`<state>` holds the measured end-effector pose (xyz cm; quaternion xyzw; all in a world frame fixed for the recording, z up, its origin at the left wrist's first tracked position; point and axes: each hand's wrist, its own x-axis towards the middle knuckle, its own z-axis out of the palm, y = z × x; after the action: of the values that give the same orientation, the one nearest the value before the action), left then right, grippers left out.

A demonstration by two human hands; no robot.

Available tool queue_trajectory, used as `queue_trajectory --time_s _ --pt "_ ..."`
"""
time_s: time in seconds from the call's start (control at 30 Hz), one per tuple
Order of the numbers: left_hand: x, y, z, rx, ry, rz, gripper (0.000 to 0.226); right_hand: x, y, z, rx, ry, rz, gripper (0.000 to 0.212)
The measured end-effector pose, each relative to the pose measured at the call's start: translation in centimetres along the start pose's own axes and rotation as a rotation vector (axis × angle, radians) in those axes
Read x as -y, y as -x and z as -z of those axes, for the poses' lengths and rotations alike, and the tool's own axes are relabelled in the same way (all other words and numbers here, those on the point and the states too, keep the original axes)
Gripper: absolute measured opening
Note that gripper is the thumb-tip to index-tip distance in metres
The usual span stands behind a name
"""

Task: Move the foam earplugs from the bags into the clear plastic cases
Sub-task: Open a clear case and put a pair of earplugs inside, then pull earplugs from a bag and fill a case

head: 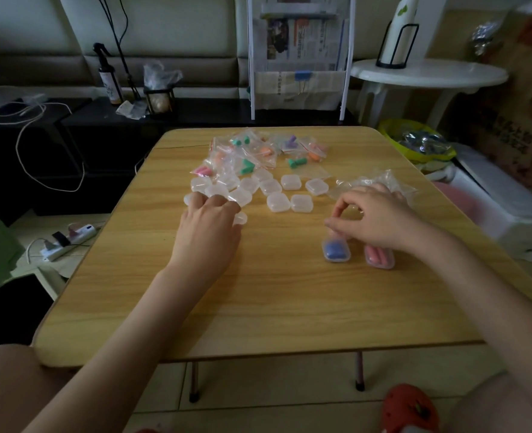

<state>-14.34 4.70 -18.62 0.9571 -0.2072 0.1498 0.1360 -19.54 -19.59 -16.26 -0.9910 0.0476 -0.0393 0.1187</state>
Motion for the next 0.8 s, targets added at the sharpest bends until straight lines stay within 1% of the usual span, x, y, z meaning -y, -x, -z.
queue_trajectory --time_s 0.07,0.23,0.4,0.47,0.57,0.67,0.73,0.8 --pt "-0.1 0.0 0.0 0.012 0.015 -0.035 0.031 0.1 0.0 -0.2 -0.008 -0.044 0.01 0.027" --pt "0.2 0.0 -0.3 0.007 0.087 -0.06 0.033 -0.1 -0.5 -0.5 0.013 -0.091 0.014 0.016" --pt "0.1 -0.3 -0.5 0.001 0.215 -0.043 0.039 0.7 -1.4 -0.9 -0.093 -0.204 0.067 0.014" --pt "0.0 -0.3 -0.6 -0.019 0.222 -0.045 0.039 1.1 -2.3 -1.0 -0.128 -0.218 0.089 0.018" --pt "0.1 -0.3 -0.8 -0.07 0.198 -0.058 0.033 1.3 -5.2 -1.2 -0.194 -0.178 0.109 0.029" --pt "0.1 -0.5 -0.7 -0.108 0.178 -0.059 0.029 1.6 -9.8 -1.6 -0.267 -0.114 0.075 0.038" --pt "0.1 -0.7 -0.8 -0.107 0.169 -0.058 0.028 2.0 -12.6 -2.0 -0.264 -0.021 0.041 0.042" --pt "0.1 -0.6 -0.9 -0.112 0.168 -0.07 0.027 2.3 -14.9 -2.6 -0.216 0.05 0.021 0.037"
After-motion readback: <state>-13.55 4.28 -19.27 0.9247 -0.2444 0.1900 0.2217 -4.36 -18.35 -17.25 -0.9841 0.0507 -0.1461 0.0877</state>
